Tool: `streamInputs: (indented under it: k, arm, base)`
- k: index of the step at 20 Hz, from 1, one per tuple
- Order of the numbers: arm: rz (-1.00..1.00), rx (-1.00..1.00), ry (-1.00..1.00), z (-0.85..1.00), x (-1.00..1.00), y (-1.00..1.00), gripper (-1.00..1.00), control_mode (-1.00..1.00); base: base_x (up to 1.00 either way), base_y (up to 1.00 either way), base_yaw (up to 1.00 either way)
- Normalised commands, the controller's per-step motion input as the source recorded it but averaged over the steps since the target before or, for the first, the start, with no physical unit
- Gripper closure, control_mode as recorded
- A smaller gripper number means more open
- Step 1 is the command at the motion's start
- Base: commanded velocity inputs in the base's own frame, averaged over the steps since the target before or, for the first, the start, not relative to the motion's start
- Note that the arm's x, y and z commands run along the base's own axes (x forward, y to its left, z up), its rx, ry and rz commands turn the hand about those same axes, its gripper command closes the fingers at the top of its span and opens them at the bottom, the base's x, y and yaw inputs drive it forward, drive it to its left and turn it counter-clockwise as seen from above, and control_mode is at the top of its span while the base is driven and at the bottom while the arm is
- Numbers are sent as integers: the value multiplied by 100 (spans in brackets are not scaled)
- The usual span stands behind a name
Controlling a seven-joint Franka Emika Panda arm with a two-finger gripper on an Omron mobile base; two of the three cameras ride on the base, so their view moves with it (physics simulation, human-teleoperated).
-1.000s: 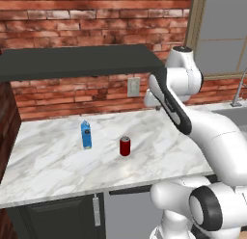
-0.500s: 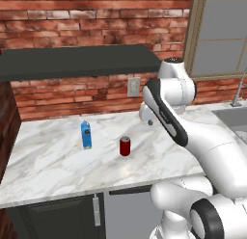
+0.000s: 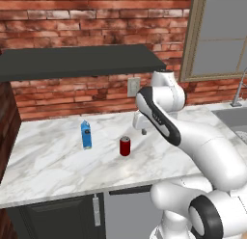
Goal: Move the drinks to the dining counter.
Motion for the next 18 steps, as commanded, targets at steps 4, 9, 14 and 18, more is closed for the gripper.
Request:
streamInputs:
  k: [4,9,14,18]
  arm:
    - [5,1,0,-31,22,30,-100,-100]
    - [4,3,0,-27,19,27,-100,-100]
    - [0,0,2,-13,19,20,-100,-100]
    - [0,0,2,-8,27,20,-100,-100]
  base:
    - [0,0,0]
    - [0,0,0]
    - [0,0,0]
    - [0,0,0]
